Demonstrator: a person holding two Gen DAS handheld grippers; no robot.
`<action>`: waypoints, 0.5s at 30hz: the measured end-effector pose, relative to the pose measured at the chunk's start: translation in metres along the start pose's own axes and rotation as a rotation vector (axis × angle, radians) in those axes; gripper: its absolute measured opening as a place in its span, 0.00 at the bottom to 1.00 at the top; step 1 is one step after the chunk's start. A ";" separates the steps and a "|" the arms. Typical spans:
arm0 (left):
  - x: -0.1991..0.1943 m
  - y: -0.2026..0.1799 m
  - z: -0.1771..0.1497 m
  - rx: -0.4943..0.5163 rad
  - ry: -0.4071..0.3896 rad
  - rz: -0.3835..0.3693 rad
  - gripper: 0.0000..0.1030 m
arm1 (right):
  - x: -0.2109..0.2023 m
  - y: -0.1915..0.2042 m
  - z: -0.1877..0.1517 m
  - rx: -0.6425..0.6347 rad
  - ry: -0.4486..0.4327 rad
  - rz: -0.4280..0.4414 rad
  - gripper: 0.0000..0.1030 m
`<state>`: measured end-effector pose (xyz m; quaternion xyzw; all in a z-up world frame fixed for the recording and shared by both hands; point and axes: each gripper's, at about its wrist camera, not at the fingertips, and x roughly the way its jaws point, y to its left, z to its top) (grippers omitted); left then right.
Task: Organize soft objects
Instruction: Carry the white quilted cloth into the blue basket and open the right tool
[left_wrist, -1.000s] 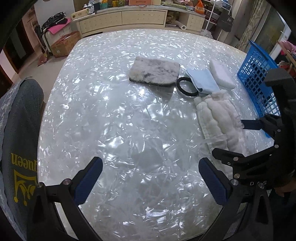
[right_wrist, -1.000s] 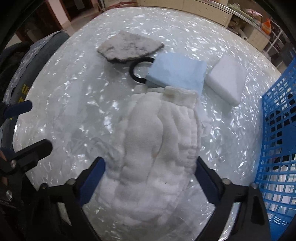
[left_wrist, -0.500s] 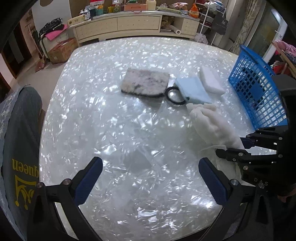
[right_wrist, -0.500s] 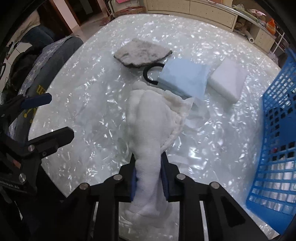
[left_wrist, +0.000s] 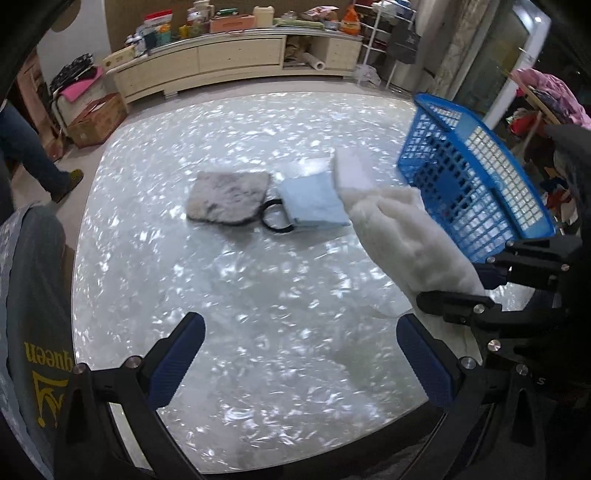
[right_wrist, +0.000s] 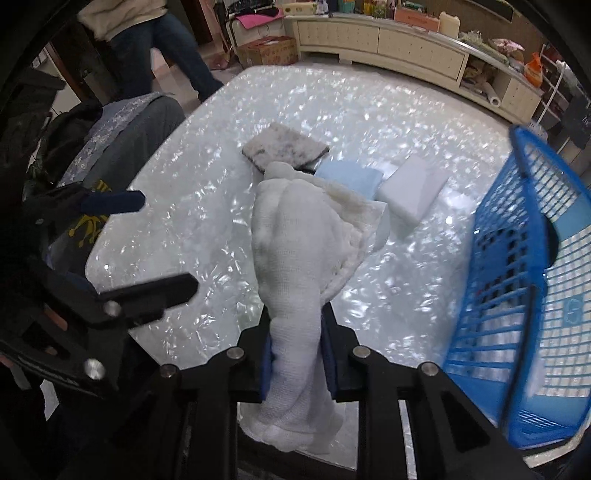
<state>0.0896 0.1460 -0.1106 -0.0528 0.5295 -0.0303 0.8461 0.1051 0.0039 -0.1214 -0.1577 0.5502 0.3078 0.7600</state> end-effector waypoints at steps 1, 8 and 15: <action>-0.003 -0.005 0.002 0.010 -0.005 -0.004 1.00 | -0.003 0.001 0.000 0.000 -0.005 -0.004 0.20; -0.015 -0.036 0.024 0.062 -0.026 -0.045 1.00 | -0.041 -0.016 -0.004 0.003 -0.034 -0.030 0.21; -0.016 -0.066 0.046 0.116 -0.029 -0.081 1.00 | -0.074 -0.049 -0.008 0.053 -0.069 -0.070 0.21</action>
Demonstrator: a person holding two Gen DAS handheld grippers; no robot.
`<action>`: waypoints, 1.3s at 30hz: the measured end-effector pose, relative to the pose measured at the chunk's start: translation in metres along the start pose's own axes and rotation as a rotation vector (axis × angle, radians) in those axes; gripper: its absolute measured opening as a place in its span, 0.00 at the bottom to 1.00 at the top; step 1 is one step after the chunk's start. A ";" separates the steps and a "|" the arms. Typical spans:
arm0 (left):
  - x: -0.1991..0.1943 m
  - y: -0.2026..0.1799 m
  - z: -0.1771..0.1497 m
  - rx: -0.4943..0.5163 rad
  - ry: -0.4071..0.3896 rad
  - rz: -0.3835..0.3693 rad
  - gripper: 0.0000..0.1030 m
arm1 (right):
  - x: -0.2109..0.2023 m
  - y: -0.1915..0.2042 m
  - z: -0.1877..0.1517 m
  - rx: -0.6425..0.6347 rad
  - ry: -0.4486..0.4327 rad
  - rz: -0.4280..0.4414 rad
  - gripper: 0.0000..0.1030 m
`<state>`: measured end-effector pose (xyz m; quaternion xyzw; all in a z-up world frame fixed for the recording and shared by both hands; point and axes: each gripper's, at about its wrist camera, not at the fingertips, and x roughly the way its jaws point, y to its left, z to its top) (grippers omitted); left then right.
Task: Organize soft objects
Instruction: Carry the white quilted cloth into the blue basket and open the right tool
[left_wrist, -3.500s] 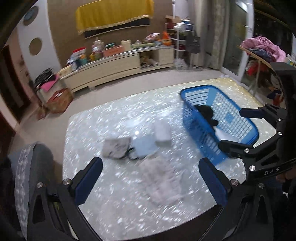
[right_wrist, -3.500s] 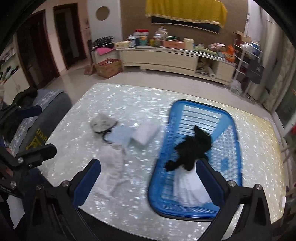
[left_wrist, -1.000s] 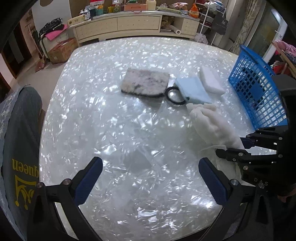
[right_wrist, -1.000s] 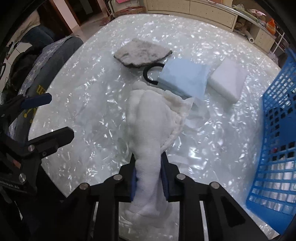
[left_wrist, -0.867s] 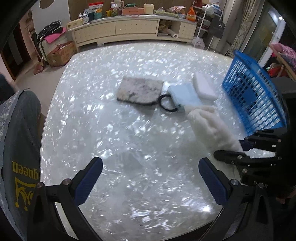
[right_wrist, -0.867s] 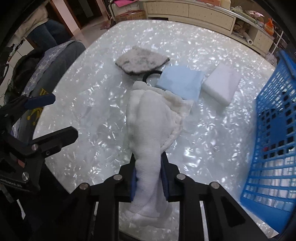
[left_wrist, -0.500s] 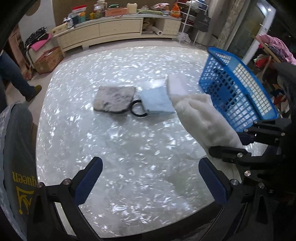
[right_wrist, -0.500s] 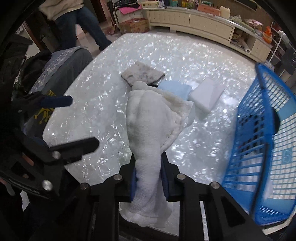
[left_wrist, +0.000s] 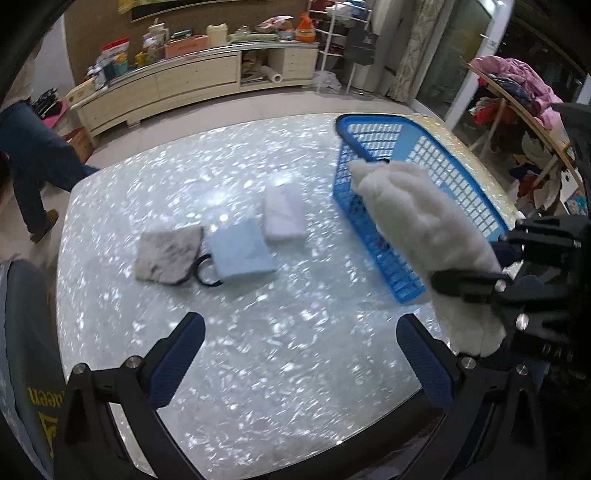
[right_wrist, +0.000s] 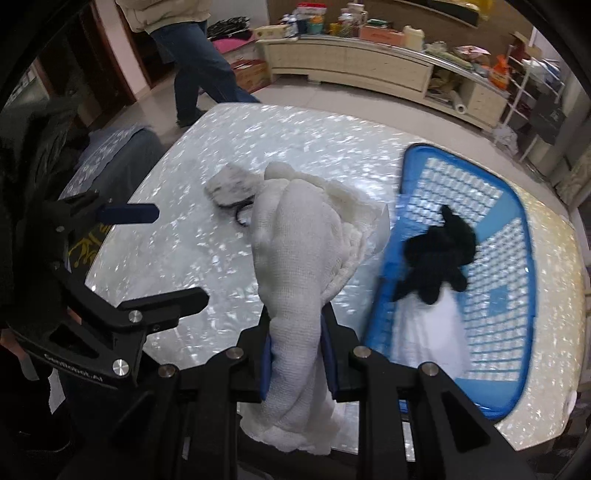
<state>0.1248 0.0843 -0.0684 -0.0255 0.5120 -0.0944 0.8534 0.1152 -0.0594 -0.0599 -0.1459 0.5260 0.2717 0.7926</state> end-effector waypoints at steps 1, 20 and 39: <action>0.001 -0.001 0.002 0.006 0.002 -0.003 1.00 | -0.006 -0.008 0.000 0.013 -0.004 -0.009 0.21; 0.039 -0.030 0.037 0.058 0.051 -0.081 1.00 | 0.011 -0.108 -0.002 0.145 0.078 -0.111 0.21; 0.073 -0.022 0.028 0.028 0.116 -0.059 1.00 | 0.083 -0.130 -0.011 0.185 0.215 -0.132 0.30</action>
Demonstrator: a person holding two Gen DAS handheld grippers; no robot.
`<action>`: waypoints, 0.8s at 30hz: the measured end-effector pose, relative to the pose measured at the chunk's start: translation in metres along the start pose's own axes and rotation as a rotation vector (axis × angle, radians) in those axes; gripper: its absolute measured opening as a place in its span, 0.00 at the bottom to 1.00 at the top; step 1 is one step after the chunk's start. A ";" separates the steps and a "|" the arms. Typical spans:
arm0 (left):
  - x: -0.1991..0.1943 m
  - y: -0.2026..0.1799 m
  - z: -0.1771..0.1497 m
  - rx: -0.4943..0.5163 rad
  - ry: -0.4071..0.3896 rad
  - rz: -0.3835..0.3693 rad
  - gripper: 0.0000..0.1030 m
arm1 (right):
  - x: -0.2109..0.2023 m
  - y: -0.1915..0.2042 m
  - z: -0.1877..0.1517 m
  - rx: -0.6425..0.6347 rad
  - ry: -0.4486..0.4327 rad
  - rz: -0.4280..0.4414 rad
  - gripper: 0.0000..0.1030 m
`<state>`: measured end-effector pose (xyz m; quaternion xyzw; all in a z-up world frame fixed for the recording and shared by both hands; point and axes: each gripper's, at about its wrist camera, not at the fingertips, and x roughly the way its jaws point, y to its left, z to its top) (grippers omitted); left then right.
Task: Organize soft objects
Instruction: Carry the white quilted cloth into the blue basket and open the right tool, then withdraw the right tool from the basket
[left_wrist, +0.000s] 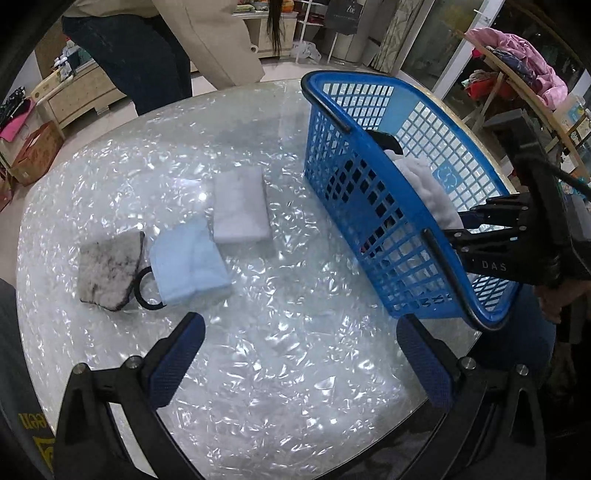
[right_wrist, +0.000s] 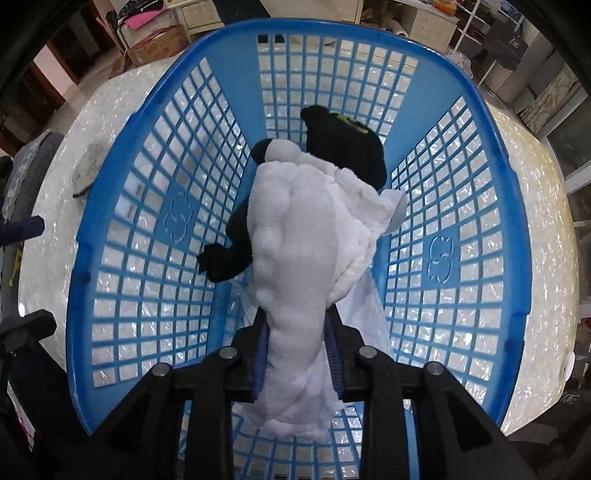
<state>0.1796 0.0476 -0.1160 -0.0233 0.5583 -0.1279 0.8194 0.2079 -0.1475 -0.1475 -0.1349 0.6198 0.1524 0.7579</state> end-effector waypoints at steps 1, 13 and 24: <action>0.000 0.001 -0.002 -0.003 -0.001 0.000 1.00 | 0.000 0.002 -0.001 -0.007 0.002 -0.005 0.37; -0.034 0.023 -0.025 -0.029 -0.041 0.047 1.00 | -0.070 0.038 -0.023 -0.060 -0.142 -0.107 0.90; -0.053 0.067 -0.055 -0.096 -0.037 0.115 1.00 | -0.084 0.128 -0.016 -0.245 -0.201 0.029 0.92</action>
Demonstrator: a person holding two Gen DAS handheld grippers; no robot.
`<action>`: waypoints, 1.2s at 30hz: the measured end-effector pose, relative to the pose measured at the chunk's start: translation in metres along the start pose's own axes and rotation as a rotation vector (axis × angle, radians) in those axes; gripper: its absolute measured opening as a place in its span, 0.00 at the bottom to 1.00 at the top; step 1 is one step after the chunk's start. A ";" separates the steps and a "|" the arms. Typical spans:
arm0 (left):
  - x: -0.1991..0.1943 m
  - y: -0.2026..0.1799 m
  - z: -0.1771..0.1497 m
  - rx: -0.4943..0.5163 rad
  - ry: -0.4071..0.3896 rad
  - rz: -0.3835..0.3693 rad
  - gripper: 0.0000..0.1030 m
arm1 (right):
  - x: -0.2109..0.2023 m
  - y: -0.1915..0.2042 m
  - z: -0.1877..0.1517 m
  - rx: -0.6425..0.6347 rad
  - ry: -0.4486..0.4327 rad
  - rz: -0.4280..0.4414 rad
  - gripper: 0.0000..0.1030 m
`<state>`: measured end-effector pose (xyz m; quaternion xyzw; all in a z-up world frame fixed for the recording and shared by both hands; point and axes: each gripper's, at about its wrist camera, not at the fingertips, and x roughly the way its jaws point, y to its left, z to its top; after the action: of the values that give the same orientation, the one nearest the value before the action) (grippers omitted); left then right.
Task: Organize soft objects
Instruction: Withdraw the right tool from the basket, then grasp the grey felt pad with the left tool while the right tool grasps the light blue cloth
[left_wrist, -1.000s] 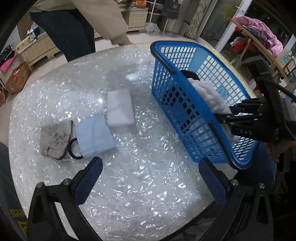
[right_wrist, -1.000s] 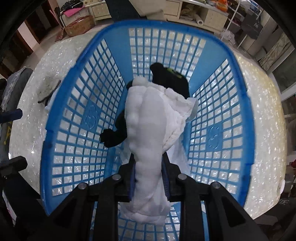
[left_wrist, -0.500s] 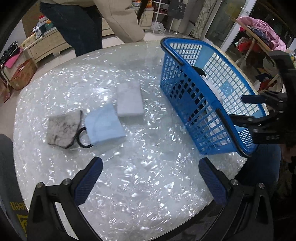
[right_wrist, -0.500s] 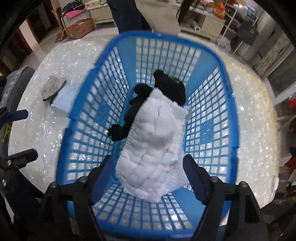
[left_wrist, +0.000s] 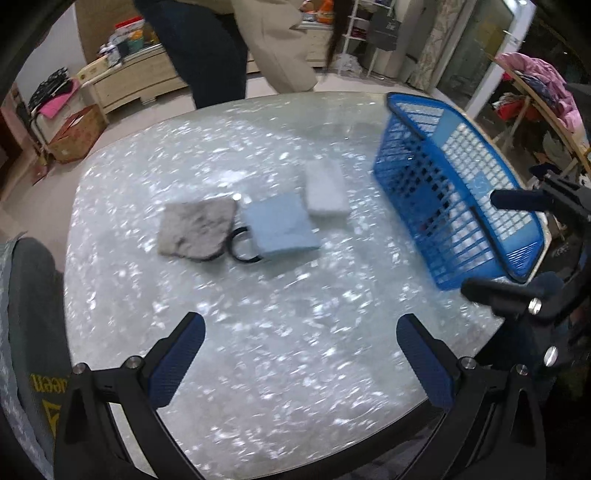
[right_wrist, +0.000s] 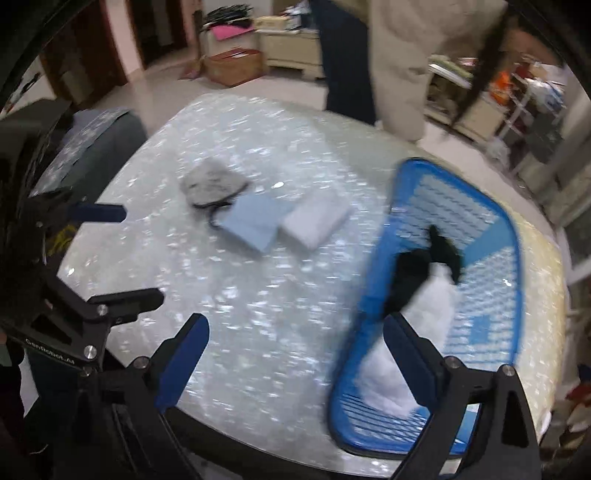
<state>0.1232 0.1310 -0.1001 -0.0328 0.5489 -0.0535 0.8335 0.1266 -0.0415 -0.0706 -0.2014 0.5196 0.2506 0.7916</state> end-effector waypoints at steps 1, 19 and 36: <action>0.001 0.006 -0.002 -0.007 0.005 0.006 1.00 | 0.006 0.003 0.000 -0.009 0.009 0.020 0.92; 0.052 0.086 0.007 -0.064 0.066 0.055 1.00 | 0.105 0.040 0.030 -0.022 0.129 0.082 0.92; 0.105 0.084 0.059 0.228 0.028 0.026 1.00 | 0.148 0.018 0.052 0.076 0.138 0.042 0.92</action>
<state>0.2231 0.2005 -0.1814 0.0699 0.5510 -0.1053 0.8249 0.2026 0.0304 -0.1890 -0.1770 0.5862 0.2328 0.7556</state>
